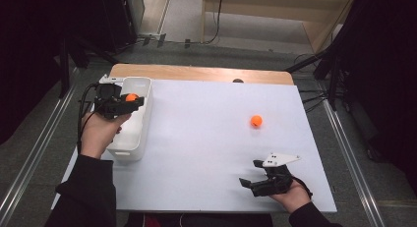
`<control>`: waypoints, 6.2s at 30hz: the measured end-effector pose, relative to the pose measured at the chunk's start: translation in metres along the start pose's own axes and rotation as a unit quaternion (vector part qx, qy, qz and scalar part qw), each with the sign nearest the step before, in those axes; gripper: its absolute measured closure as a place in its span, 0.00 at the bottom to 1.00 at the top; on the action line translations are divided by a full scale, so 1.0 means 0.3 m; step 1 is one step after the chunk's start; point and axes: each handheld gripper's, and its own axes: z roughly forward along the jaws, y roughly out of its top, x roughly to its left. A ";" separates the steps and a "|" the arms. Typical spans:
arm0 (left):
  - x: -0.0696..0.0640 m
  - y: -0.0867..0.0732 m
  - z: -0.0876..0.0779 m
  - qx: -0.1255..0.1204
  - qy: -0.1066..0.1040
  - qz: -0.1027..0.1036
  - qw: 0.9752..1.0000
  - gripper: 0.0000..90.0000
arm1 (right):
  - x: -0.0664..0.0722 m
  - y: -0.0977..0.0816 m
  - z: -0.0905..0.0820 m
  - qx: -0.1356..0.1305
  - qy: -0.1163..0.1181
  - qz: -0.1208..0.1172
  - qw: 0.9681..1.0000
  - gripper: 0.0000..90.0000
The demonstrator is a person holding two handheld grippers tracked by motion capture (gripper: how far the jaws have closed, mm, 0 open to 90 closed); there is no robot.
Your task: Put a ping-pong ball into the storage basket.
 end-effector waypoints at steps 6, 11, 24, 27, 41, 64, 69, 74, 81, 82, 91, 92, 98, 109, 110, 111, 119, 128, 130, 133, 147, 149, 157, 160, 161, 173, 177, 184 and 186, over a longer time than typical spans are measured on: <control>0.005 -0.011 0.021 -0.005 0.016 -0.009 1.000 0.57 | 0.001 0.000 0.001 0.001 -0.001 0.000 1.000 0.14; 0.016 -0.020 0.036 -0.003 0.026 -0.014 1.000 0.57 | 0.002 0.000 0.000 0.000 -0.001 0.000 1.000 0.14; 0.064 -0.048 0.074 -0.005 0.038 -0.034 0.999 0.57 | 0.002 0.000 0.002 0.002 -0.001 -0.001 1.000 0.14; 0.071 -0.056 0.084 -0.004 0.043 -0.036 0.998 0.57 | 0.002 0.000 0.001 0.002 -0.001 -0.001 1.000 0.14; 0.071 -0.085 0.138 0.022 0.049 -0.032 0.998 0.57 | 0.002 -0.001 0.001 0.004 0.000 -0.004 1.000 0.14; 0.063 -0.054 0.079 -0.002 -0.015 -0.020 1.000 0.34 | 0.005 0.003 0.000 0.006 -0.003 -0.003 1.000 0.14; 0.037 -0.040 0.064 -0.006 -0.045 -0.007 0.999 0.34 | 0.002 0.002 0.000 0.004 -0.003 -0.004 1.000 0.14; 0.013 -0.031 0.052 -0.009 -0.077 -0.001 0.997 0.34 | 0.003 0.002 -0.001 0.002 -0.002 -0.005 1.000 0.14; -0.018 -0.022 0.038 -0.010 -0.111 0.018 0.994 0.34 | 0.003 0.002 -0.001 0.002 -0.002 -0.005 1.000 0.14; -0.025 -0.020 0.036 -0.009 -0.116 0.021 0.993 0.34 | 0.003 0.002 -0.001 0.002 -0.001 -0.006 1.000 0.14; -0.081 -0.009 0.020 -0.019 -0.157 0.044 0.986 0.31 | 0.004 0.003 -0.001 0.002 -0.002 -0.008 1.000 0.14; -0.085 -0.007 0.020 -0.020 -0.157 0.047 0.986 0.31 | 0.004 0.002 -0.001 0.004 -0.003 -0.008 1.000 0.14; -0.108 -0.011 0.021 -0.016 -0.165 0.066 0.984 0.31 | 0.003 0.005 -0.002 0.001 0.000 -0.004 1.000 0.14; -0.171 -0.021 0.035 -0.012 -0.185 0.093 0.978 0.31 | 0.008 0.009 0.007 0.006 0.001 -0.013 1.000 0.14; -0.176 -0.023 0.040 -0.013 -0.187 0.095 0.978 0.31 | 0.010 0.009 0.007 0.007 0.002 -0.014 1.000 0.14; -0.182 -0.025 0.044 -0.012 -0.190 0.093 0.977 0.31 | 0.010 0.009 0.006 0.007 0.002 -0.017 1.000 0.14; -0.226 -0.047 0.071 -0.010 -0.196 0.108 0.974 0.31 | 0.006 0.012 0.006 0.006 0.003 -0.016 1.000 0.14; -0.266 -0.059 0.098 -0.017 -0.210 0.107 0.972 0.31 | 0.008 0.007 0.002 0.006 0.002 -0.014 1.000 0.14; -0.280 -0.061 0.103 -0.020 -0.215 0.106 0.971 0.31 | 0.008 0.005 -0.001 0.006 0.000 -0.012 1.000 0.14; -0.300 -0.062 0.109 -0.025 -0.219 0.108 0.969 0.31 | 0.004 0.004 -0.002 0.003 -0.001 -0.012 1.000 0.14; -0.359 -0.093 0.146 -0.027 -0.231 0.125 0.964 0.31 | 0.004 0.005 0.002 0.005 0.002 -0.012 1.000 0.14; -0.370 -0.099 0.153 -0.027 -0.232 0.128 0.964 0.31 | 0.003 0.006 0.003 0.005 0.002 -0.011 1.000 0.14; -0.402 -0.101 0.179 -0.026 -0.239 0.136 0.961 0.31 | -0.001 0.004 -0.004 0.002 -0.001 -0.008 1.000 0.14; -0.413 -0.096 0.194 -0.028 -0.244 0.135 0.960 0.31 | 0.002 0.002 -0.003 0.003 -0.004 -0.006 1.000 0.14; -0.418 -0.097 0.199 -0.029 -0.242 0.135 0.960 0.31 | 0.002 0.001 -0.004 0.003 -0.006 -0.005 1.000 0.14; -0.455 -0.088 0.320 -0.010 -0.233 0.134 0.963 0.31 | -0.001 -0.001 -0.008 0.000 -0.007 -0.007 1.000 0.14; -0.479 -0.076 0.341 -0.010 -0.233 0.140 0.962 0.31 | -0.002 -0.002 -0.010 0.000 -0.006 -0.003 1.000 0.14; -0.519 -0.055 0.370 -0.011 -0.234 0.141 0.962 0.31 | 0.003 -0.001 -0.008 0.000 -0.006 -0.005 1.000 0.14; -0.529 -0.052 0.376 -0.011 -0.231 0.141 0.963 0.31 | 0.003 -0.001 -0.006 0.000 -0.006 -0.005 1.000 0.14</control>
